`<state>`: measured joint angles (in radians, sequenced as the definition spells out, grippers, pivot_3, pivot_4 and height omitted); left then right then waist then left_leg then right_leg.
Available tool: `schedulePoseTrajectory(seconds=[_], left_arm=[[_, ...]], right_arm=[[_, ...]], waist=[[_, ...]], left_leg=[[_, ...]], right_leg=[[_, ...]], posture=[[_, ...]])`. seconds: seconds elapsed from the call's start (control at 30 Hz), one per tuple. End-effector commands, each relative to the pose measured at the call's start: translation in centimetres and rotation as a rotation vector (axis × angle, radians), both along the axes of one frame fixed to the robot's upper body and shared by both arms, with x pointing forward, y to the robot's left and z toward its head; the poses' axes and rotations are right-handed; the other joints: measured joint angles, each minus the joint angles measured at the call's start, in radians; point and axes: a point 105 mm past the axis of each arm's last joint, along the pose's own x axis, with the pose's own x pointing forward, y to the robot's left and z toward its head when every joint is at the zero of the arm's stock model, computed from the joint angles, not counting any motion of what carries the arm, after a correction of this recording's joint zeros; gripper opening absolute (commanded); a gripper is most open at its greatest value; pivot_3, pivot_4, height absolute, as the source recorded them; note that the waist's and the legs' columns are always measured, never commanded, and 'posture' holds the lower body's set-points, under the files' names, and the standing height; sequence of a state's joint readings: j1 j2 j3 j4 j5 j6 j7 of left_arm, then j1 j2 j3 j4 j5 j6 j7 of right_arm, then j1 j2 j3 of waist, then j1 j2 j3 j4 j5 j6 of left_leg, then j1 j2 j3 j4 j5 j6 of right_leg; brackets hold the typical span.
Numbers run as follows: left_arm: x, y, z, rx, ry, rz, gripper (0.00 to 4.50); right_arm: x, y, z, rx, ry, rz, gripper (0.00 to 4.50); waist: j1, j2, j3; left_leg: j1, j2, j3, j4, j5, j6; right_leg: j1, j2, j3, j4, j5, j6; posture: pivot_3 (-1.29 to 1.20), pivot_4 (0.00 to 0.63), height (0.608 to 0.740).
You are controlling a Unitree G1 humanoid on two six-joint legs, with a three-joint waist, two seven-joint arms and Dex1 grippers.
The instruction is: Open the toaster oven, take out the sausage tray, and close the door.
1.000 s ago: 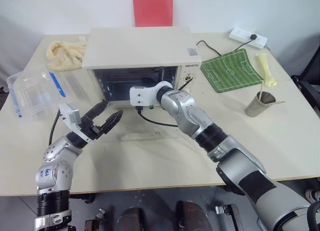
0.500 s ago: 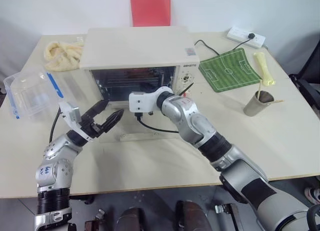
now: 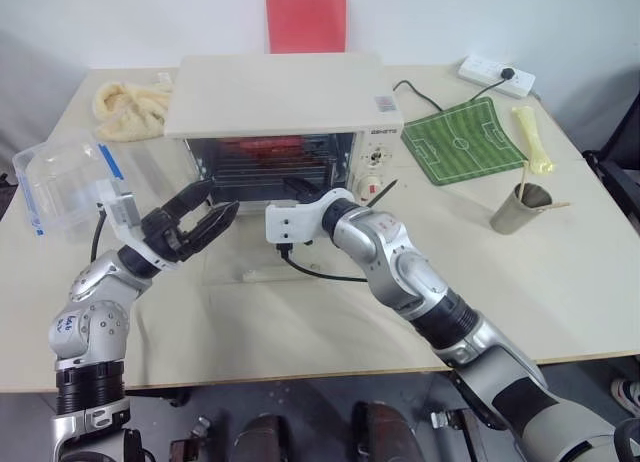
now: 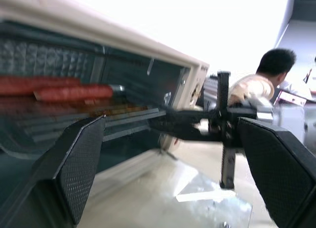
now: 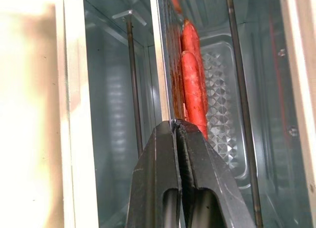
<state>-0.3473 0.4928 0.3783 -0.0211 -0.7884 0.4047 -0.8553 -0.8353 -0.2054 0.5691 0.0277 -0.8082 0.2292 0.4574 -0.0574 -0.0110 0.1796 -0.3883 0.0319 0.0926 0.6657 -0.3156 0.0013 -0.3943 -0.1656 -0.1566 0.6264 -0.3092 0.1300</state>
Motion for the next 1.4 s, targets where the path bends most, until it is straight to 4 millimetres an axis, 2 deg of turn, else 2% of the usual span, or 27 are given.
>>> schedulePoseTrajectory(seconds=[0.03, 0.27, 0.5, 0.6, 0.67, 0.9, 1.13, 1.23, 1.3, 1.4], left_arm=[[-0.4, 0.8, 1.5, -0.012, -0.047, 0.011, 4.5], [-0.5, 2.1, 2.2, -0.023, -0.059, 0.055, 4.5], [-0.5, 2.5, 1.9, -0.011, -0.051, 0.073, 4.5], [-0.5, 2.3, 1.7, -0.007, -0.047, 0.073, 4.5], [-0.5, 2.2, 1.6, -0.008, -0.045, 0.074, 4.5], [-0.4, 2.1, 1.5, -0.012, -0.045, 0.077, 4.5], [-0.4, 2.1, 1.3, -0.011, -0.041, 0.082, 4.5], [-0.5, 2.2, 1.2, -0.01, -0.037, 0.087, 4.5], [-0.5, 2.4, 1.0, -0.008, -0.029, 0.094, 4.5], [-0.5, 2.5, 1.0, -0.007, -0.025, 0.099, 4.5]], right_arm=[[-1.6, 0.0, 1.9, 0.039, -0.067, 0.035, 0.03], [-1.9, -1.2, 1.2, 0.022, -0.063, 0.02, 0.03], [-1.6, -1.9, 0.7, 0.015, -0.047, -0.006, 0.03], [-1.1, -2.0, 0.3, 0.016, -0.04, -0.023, 0.62], [-0.7, -2.0, 0.2, 0.013, -0.036, -0.032, 1.24], [0.6, -2.0, 0.3, 0.013, -0.048, -0.065, 1.24], [1.9, -1.8, 1.4, 0.031, -0.085, -0.087, 1.24], [1.9, -1.8, 1.7, 0.036, -0.095, -0.084, 0.66], [1.7, -1.8, 1.8, 0.032, -0.102, -0.077, 0.02], [1.4, -1.9, 1.6, 0.024, -0.1, -0.068, 0.02]], waist=[[0.002, 0.0, 0.0], [0.004, 0.0, 0.0], [0.014, 0.0, 0.0], [0.017, 0.0, 0.0], [0.017, 0.0, 0.0], [0.017, 0.0, 0.0], [0.012, 0.0, 0.0], [0.006, 0.0, 0.0], [0.005, 0.0, 0.0], [0.006, 0.0, 0.0]], left_leg=[[0.0, 0.0, 0.0, 0.0, 0.0, 0.0], [0.0, 0.0, 0.0, 0.0, 0.0, 0.0], [0.0, -0.001, 0.0, 0.001, 0.0, 0.0], [0.0, -0.001, 0.0, 0.001, 0.0, 0.0], [0.0, 0.0, 0.0, 0.001, 0.0, 0.0], [0.0, 0.0, 0.0, 0.001, 0.0, 0.0], [0.0, 0.0, 0.0, 0.001, 0.0, 0.0], [0.0, 0.0, 0.0, 0.001, 0.0, 0.0], [0.0, 0.0, 0.0, 0.001, 0.0, 0.0], [0.0, 0.0, 0.0, 0.001, 0.0, 0.0]], right_leg=[[0.0, 0.0, 0.0, 0.0, 0.0, 0.0], [0.0, 0.0, 0.0, 0.0, 0.0, 0.0], [0.001, 0.0, 0.0, 0.0, 0.0, 0.0], [0.001, 0.0, 0.0, 0.0, 0.0, 0.0], [0.001, 0.0, 0.0, 0.0, 0.0, 0.0], [0.001, 0.0, 0.0, 0.0, 0.0, 0.0], [0.001, 0.0, 0.0, 0.0, 0.0, 0.0], [0.001, 0.0, -0.001, 0.0, 0.0, 0.0], [0.001, 0.0, 0.0, 0.0, 0.0, 0.0], [0.001, 0.0, -0.001, 0.0, 0.0, 0.0]], posture=[[0.0, 0.15, 0.74], [0.0, 0.15, 0.74], [0.0, 0.15, 0.74], [0.0, 0.15, 0.74], [0.0, 0.15, 0.74], [0.0, 0.15, 0.74], [0.0, 0.15, 0.74], [0.0, 0.15, 0.74], [0.0, 0.15, 0.74], [0.0, 0.15, 0.74]])
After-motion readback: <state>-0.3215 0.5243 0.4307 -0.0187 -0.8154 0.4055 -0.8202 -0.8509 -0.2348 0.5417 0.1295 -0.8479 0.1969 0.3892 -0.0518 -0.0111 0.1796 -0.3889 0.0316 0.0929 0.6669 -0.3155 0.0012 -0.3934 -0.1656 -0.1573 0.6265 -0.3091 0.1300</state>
